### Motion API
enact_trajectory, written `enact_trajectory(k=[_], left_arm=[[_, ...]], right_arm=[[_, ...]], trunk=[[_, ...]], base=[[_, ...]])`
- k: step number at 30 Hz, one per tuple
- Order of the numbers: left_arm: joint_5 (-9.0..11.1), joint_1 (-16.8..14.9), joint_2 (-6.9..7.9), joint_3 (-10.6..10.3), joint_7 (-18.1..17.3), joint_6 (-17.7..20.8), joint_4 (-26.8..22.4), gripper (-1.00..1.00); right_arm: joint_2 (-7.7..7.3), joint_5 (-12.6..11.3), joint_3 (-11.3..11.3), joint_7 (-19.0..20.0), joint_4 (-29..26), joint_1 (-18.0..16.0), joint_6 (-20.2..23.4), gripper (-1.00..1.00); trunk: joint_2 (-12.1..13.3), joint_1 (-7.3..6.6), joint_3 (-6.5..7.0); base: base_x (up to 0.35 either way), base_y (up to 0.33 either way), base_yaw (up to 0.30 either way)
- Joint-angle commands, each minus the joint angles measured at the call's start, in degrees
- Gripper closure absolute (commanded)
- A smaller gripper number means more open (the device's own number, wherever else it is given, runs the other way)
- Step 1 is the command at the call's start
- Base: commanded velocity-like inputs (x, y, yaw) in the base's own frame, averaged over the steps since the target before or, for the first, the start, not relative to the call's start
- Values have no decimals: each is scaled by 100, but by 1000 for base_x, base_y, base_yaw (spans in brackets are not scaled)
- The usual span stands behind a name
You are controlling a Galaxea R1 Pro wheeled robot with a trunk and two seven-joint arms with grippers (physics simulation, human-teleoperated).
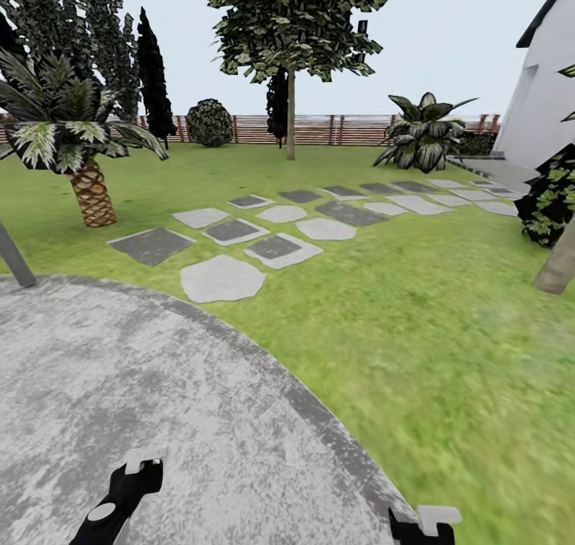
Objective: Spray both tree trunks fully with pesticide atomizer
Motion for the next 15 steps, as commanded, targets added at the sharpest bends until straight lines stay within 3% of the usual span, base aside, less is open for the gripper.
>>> enact_trajectory(k=[1, 15], left_arm=[[-13, -4, -1, 9, -6, -11, 1, 100], [-15, -5, -3, 4, -12, -7, -1, 100]], right_arm=[[4, 47, -40, -5, 6, -4, -19, -100], [7, 55, -36, -7, 14, -4, -19, -100]], trunk=[[-2, 2, -5], [-2, 2, -5]], base=[[339, 0, 0], [339, 0, 0]])
